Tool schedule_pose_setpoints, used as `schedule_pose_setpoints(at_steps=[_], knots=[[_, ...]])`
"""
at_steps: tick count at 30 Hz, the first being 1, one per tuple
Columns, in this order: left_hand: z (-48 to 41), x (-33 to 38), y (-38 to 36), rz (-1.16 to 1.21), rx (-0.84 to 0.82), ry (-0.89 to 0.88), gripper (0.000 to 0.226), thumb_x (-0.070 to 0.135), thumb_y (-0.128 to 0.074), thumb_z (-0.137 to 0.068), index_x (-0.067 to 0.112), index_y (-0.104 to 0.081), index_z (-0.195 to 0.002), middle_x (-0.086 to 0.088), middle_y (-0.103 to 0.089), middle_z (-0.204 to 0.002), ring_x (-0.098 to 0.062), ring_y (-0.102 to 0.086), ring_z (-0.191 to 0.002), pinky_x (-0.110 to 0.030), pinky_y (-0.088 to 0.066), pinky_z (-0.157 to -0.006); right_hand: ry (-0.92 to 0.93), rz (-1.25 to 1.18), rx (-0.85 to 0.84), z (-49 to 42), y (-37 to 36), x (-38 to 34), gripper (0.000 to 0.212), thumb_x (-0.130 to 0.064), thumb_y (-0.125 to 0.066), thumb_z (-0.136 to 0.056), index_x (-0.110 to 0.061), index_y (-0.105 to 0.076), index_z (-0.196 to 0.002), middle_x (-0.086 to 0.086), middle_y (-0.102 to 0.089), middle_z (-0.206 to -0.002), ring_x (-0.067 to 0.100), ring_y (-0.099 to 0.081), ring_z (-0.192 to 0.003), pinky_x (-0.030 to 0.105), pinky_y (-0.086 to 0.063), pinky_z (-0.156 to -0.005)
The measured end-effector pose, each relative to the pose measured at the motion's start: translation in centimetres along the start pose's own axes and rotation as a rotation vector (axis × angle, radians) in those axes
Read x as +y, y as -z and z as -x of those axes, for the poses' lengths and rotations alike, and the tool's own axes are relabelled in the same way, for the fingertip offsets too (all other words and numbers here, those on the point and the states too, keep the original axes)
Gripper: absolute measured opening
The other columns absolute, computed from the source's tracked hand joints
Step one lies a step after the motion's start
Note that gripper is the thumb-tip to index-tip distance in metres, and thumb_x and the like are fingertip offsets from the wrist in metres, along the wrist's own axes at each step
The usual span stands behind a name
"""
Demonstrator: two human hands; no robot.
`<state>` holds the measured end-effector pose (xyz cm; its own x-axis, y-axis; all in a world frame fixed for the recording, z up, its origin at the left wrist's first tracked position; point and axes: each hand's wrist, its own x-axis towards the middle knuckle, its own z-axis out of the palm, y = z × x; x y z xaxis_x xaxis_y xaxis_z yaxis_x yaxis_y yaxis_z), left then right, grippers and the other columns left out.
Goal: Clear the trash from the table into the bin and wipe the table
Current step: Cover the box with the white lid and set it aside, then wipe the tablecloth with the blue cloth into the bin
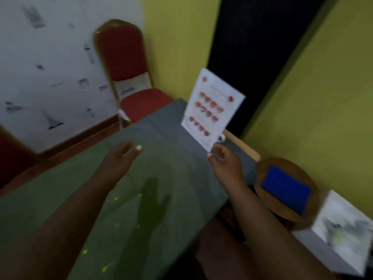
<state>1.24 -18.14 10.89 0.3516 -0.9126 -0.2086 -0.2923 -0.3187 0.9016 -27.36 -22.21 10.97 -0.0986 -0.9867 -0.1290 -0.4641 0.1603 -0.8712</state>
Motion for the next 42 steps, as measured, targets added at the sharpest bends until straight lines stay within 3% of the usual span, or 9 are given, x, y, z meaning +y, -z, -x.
schedule_pose_setpoints(at_steps=[7, 12, 15, 18, 21, 24, 29, 35, 42], knots=[[-1.2, 5.4, -18.0, -0.183, -0.333, -0.105, 0.054, 0.039, -0.065, -0.088, 0.015, -0.053, -0.135, -0.001, -0.057, -0.131, -0.016, -0.052, -0.119, -0.032, -0.039, -0.099, -0.266, -0.048, 0.296, 0.4, 14.4, 12.2, 0.013, -0.028, -0.065, -0.089, -0.028, -0.063, -0.101, -0.014, -0.063, -0.096, 0.02, -0.061, -0.103, 0.034, -0.047, -0.086], [-0.4, 7.0, -30.9, -0.238, -0.557, -0.127, 0.031, 0.047, -0.065, -0.083, 0.023, -0.064, -0.103, 0.003, -0.058, -0.099, -0.01, -0.058, -0.087, -0.031, -0.042, -0.083, -0.469, -0.105, 0.408, -0.6, 20.6, 20.4, 0.037, -0.02, -0.067, -0.089, -0.01, -0.058, -0.124, 0.01, -0.061, -0.125, 0.026, -0.06, -0.109, 0.045, -0.049, -0.09], [0.2, 6.8, -37.5, -0.287, -0.693, -0.052, 0.045, 0.047, -0.061, -0.084, 0.005, -0.064, -0.099, -0.01, -0.067, -0.097, -0.024, -0.064, -0.091, -0.039, -0.049, -0.081, -0.585, -0.006, 0.413, -1.5, 22.8, 24.8, 0.029, -0.022, -0.06, -0.09, -0.007, -0.06, -0.115, 0.015, -0.062, -0.12, 0.027, -0.058, -0.098, 0.031, -0.037, -0.07], [0.7, 6.1, -43.1, -0.317, -0.773, 0.038, 0.031, 0.04, -0.059, -0.089, 0.012, -0.062, -0.079, -0.01, -0.062, -0.081, -0.026, -0.061, -0.083, -0.032, -0.044, -0.069, -0.718, 0.137, 0.35, -3.0, 24.3, 28.2, 0.023, -0.03, -0.056, -0.091, -0.011, -0.062, -0.103, 0.011, -0.064, -0.108, 0.03, -0.059, -0.096, 0.029, -0.034, -0.072], [1.2, 4.8, -48.1, -0.344, -0.816, 0.117, 0.031, 0.036, -0.058, -0.092, 0.014, -0.064, -0.113, -0.008, -0.063, -0.113, -0.028, -0.06, -0.106, -0.037, -0.052, -0.086, -0.762, 0.193, 0.304, -4.7, 25.0, 31.0, 0.023, -0.03, -0.056, -0.091, -0.008, -0.061, -0.09, 0.01, -0.061, -0.091, 0.027, -0.055, -0.083, 0.031, -0.038, -0.073], [1.5, 3.7, -51.8, -0.412, -0.808, 0.169, 0.056, 0.033, -0.053, -0.096, 0.011, -0.037, -0.145, -0.013, -0.043, -0.146, -0.032, -0.046, -0.13, -0.043, -0.04, -0.108, -0.79, 0.213, 0.293, -5.8, 24.9, 32.8, 0.028, -0.032, -0.058, -0.09, -0.005, -0.063, -0.085, 0.01, -0.059, -0.08, 0.02, -0.052, -0.069, 0.029, -0.038, -0.064], [1.0, 2.7, -55.7, -0.492, -0.733, 0.232, 0.064, 0.041, -0.054, -0.093, 0.011, -0.032, -0.145, -0.018, -0.042, -0.145, -0.035, -0.044, -0.13, -0.046, -0.04, -0.107, -0.769, 0.182, 0.289, -7.2, 24.6, 34.4, 0.031, -0.034, -0.058, -0.093, -0.015, -0.058, -0.069, 0.0, -0.055, -0.065, 0.006, -0.047, -0.056, 0.019, -0.028, -0.049], [0.2, 2.6, -57.0, -0.55, -0.703, 0.378, 0.056, 0.038, -0.059, -0.091, 0.009, -0.043, -0.136, -0.018, -0.048, -0.136, -0.035, -0.052, -0.12, -0.046, -0.045, -0.102, -0.848, -0.275, 0.254, -7.3, 24.1, 34.0, 0.009, -0.013, -0.055, -0.089, -0.005, -0.06, -0.089, 0.015, -0.06, -0.084, 0.023, -0.055, -0.069, 0.029, -0.042, -0.057], [-0.6, 3.9, -51.0, 0.069, -0.627, 0.36, 0.012, 0.008, -0.058, -0.083, 0.004, -0.06, -0.093, -0.023, -0.065, -0.106, -0.038, -0.062, -0.102, -0.052, -0.051, -0.092, -0.686, -0.548, 0.236, -6.2, 23.4, 29.6, 0.028, 0.001, -0.056, -0.082, -0.014, -0.053, -0.106, 0.021, -0.064, -0.101, 0.024, -0.063, -0.069, 0.03, -0.048, -0.051]])
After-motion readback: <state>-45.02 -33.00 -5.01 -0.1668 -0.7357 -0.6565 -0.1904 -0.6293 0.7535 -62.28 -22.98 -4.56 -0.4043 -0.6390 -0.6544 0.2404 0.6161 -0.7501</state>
